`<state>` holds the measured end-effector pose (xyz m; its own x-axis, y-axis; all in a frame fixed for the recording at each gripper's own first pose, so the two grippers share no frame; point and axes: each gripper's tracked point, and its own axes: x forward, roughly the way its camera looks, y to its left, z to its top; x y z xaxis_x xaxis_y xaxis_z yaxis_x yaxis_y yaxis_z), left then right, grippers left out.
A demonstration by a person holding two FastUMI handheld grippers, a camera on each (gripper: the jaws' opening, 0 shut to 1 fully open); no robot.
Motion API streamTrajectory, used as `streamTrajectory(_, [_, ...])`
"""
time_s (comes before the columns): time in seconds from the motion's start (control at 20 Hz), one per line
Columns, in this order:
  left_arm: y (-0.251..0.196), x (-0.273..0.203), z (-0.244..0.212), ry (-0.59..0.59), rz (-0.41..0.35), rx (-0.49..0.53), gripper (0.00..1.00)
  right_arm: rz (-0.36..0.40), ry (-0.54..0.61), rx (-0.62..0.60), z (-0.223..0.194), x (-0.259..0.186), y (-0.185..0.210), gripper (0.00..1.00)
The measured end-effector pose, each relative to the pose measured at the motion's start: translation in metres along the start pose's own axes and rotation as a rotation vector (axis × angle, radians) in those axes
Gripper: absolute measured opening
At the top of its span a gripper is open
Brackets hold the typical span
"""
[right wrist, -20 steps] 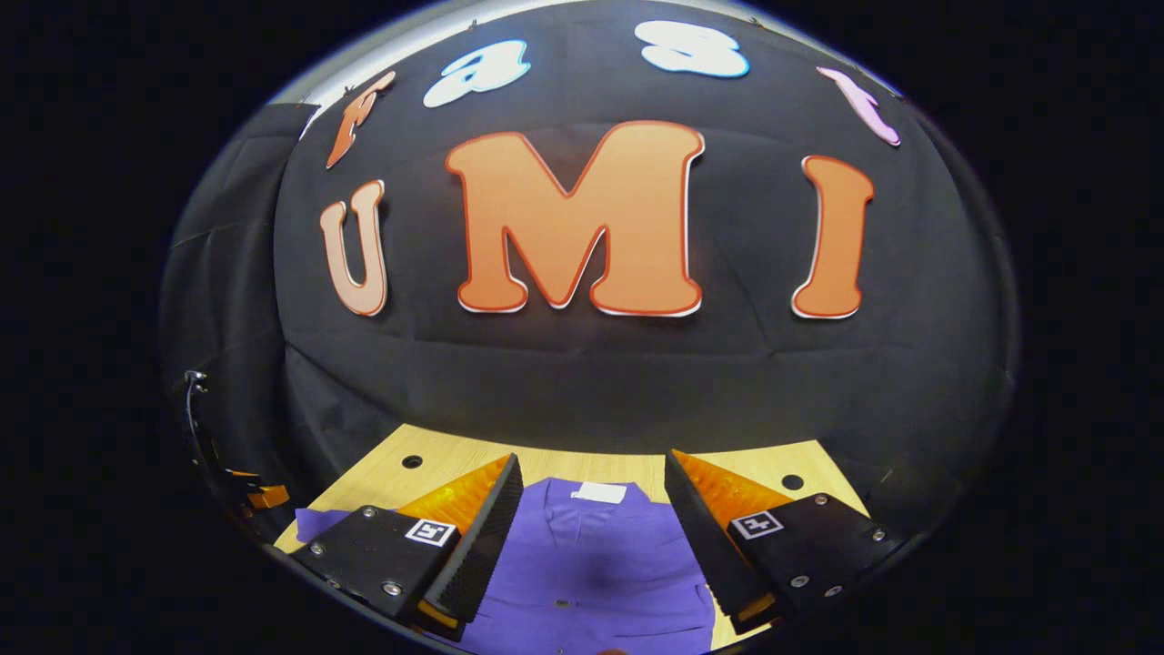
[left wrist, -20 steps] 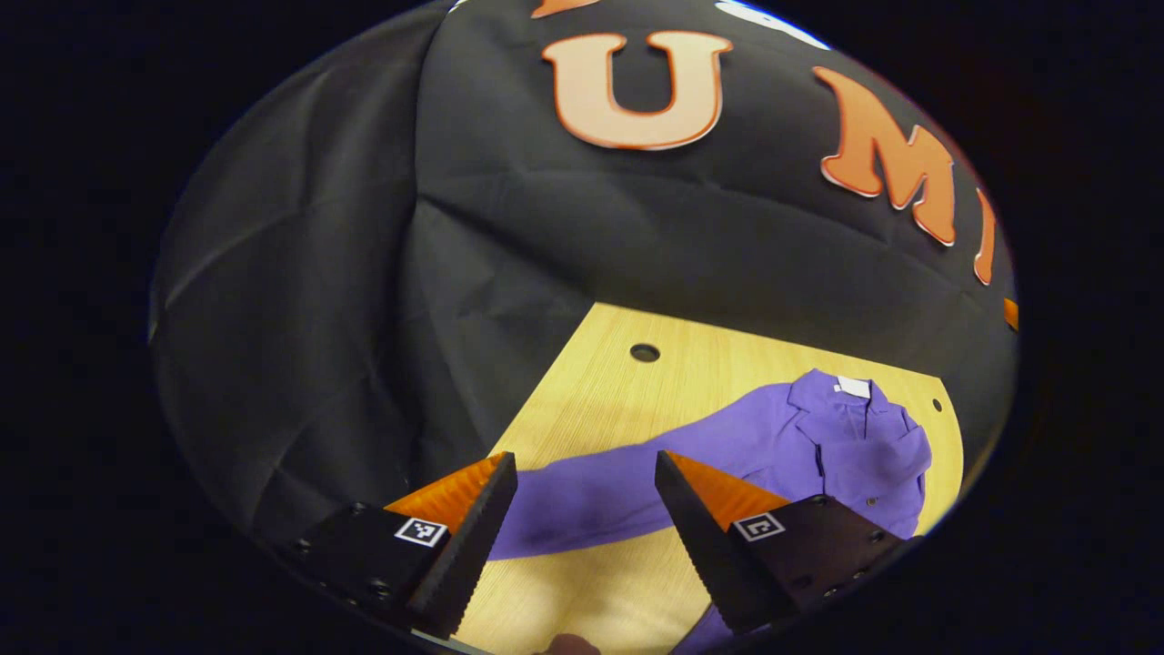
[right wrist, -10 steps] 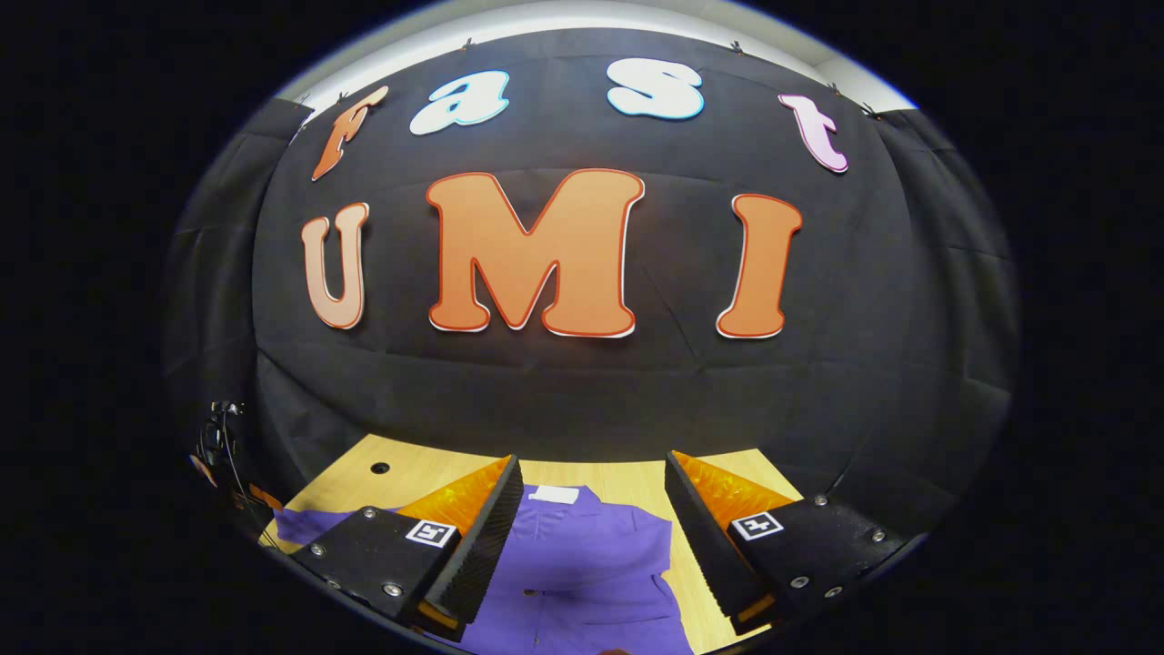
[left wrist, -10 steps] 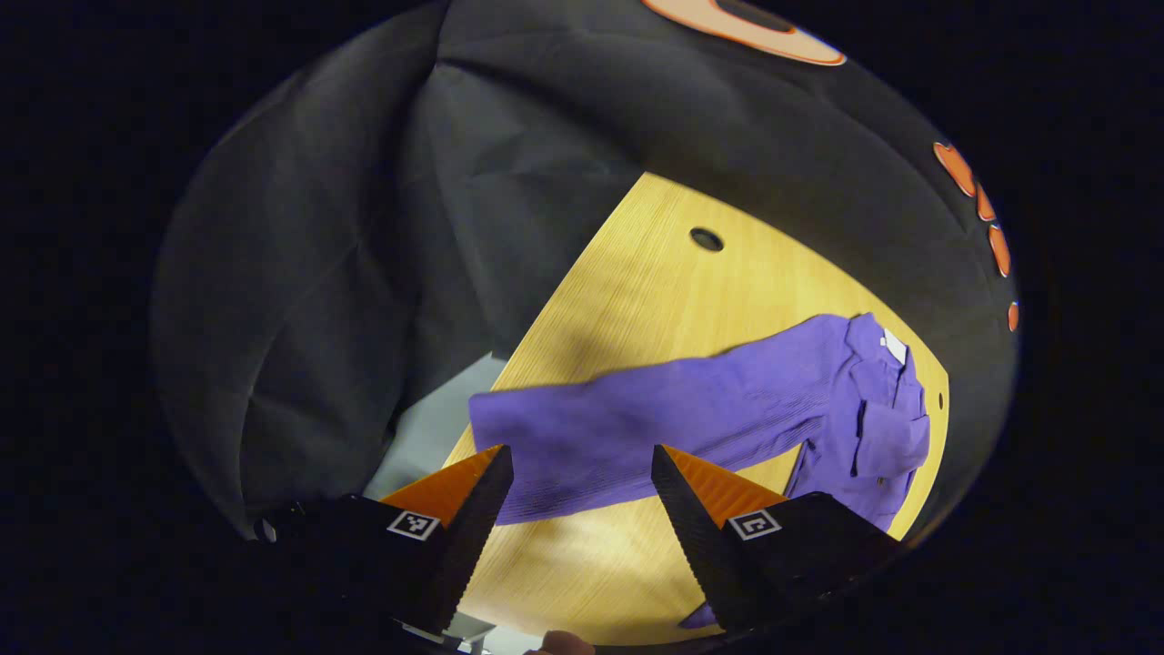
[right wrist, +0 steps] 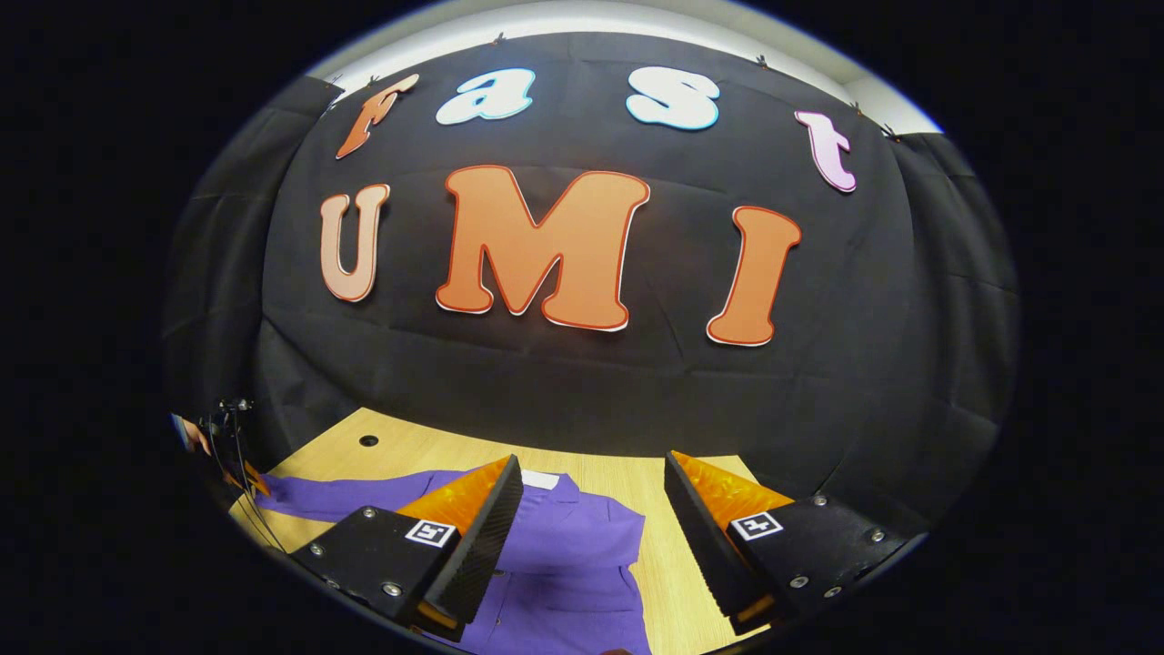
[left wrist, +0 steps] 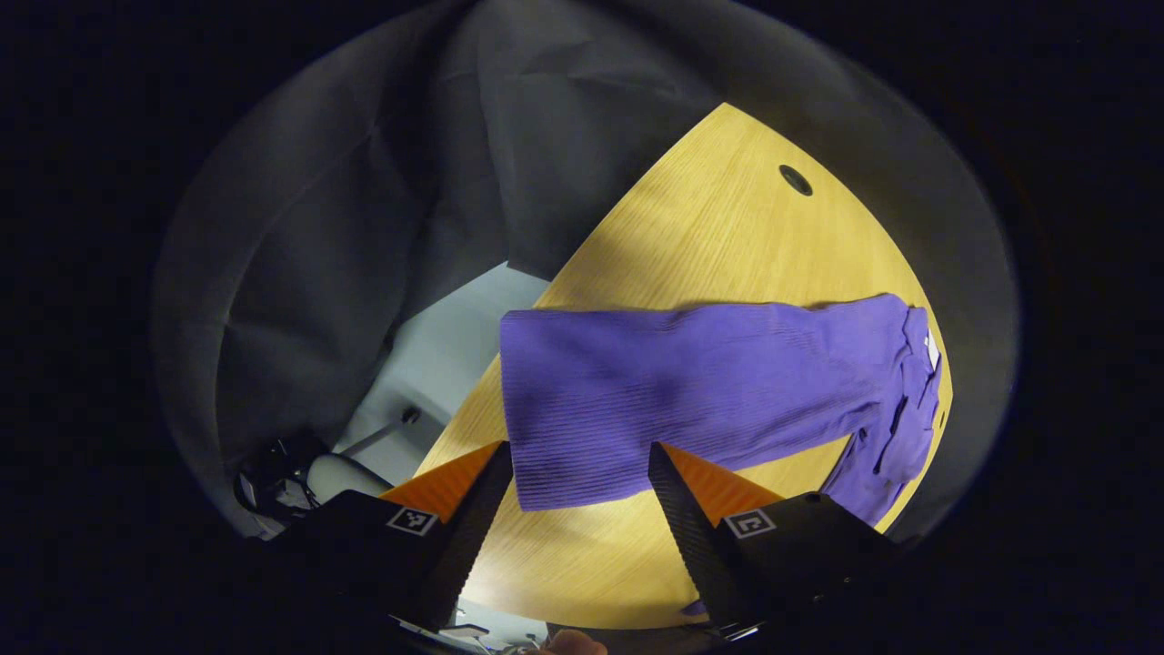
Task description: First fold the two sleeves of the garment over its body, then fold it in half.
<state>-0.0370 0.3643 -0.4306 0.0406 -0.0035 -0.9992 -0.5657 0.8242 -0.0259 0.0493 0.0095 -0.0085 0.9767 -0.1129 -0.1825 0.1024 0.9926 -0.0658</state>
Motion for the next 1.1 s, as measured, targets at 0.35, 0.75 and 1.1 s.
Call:
streamTrajectory(0.35, [0.005,0.02,-0.001,0.044,0.109,-0.033,0.91,-0.019,0.014,-0.005,-0.01,-0.009,-0.016,0.94])
streamTrajectory(0.75, [-0.019,0.022,0.006,0.029,0.084,0.03,0.13,-0.03,0.02,0.021,-0.018,-0.018,-0.033,0.94])
streamTrajectory(1.1, [-0.038,0.0,0.015,-0.023,0.065,0.069,0.1,-0.038,0.021,0.023,-0.019,-0.028,-0.055,0.94])
